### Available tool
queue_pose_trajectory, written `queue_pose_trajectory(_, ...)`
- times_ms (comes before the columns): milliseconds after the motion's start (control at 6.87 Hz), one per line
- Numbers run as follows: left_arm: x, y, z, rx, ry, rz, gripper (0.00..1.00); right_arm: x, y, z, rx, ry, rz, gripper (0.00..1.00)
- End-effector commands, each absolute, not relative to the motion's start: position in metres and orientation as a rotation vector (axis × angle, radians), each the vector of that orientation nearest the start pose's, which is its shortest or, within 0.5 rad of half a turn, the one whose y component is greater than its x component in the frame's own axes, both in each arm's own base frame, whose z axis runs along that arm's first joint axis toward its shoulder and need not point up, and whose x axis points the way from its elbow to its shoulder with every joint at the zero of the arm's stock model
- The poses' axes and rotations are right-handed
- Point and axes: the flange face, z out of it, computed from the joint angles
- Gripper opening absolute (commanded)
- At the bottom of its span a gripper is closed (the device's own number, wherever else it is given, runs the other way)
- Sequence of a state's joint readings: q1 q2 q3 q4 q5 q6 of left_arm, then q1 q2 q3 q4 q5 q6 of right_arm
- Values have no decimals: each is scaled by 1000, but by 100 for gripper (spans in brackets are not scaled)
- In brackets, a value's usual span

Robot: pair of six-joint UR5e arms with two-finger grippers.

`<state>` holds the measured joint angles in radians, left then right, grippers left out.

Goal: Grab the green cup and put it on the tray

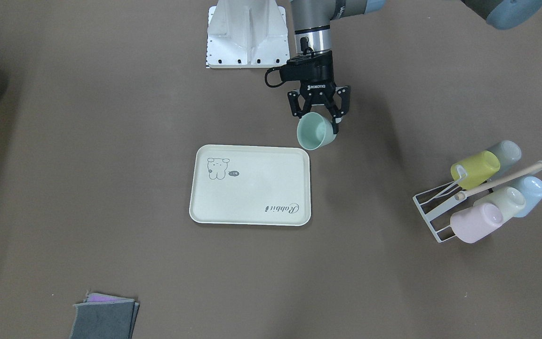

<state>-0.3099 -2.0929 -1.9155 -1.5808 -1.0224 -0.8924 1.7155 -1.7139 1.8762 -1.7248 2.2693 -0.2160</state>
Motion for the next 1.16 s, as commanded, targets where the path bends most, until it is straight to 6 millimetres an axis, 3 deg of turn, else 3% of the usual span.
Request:
queue_pose_trajectory(0, 570, -372, 198, 959, 768, -8, 24, 154, -398, 657, 51, -712, -28, 100)
queue_pose_trajectory(146, 589, -380, 199, 1011, 783, -55, 18, 155, -398, 655, 53, -708, -16, 100)
queue_pose_trajectory(291, 586, -382, 196, 1077, 794, -130, 18, 155, -399, 654, 55, -707, -16, 100)
queue_pose_trajectory(582, 605, -390, 209, 1093, 805, -318, 15, 155, -401, 648, 73, -703, -34, 100)
queue_pose_trajectory(873, 645, -401, 234, 1041, 794, -394, 14, 154, -397, 653, 65, -706, -35, 100)
queue_pose_trajectory(1019, 654, -403, 236, 1037, 782, -387, 14, 154, -396, 657, 56, -708, -30, 100)
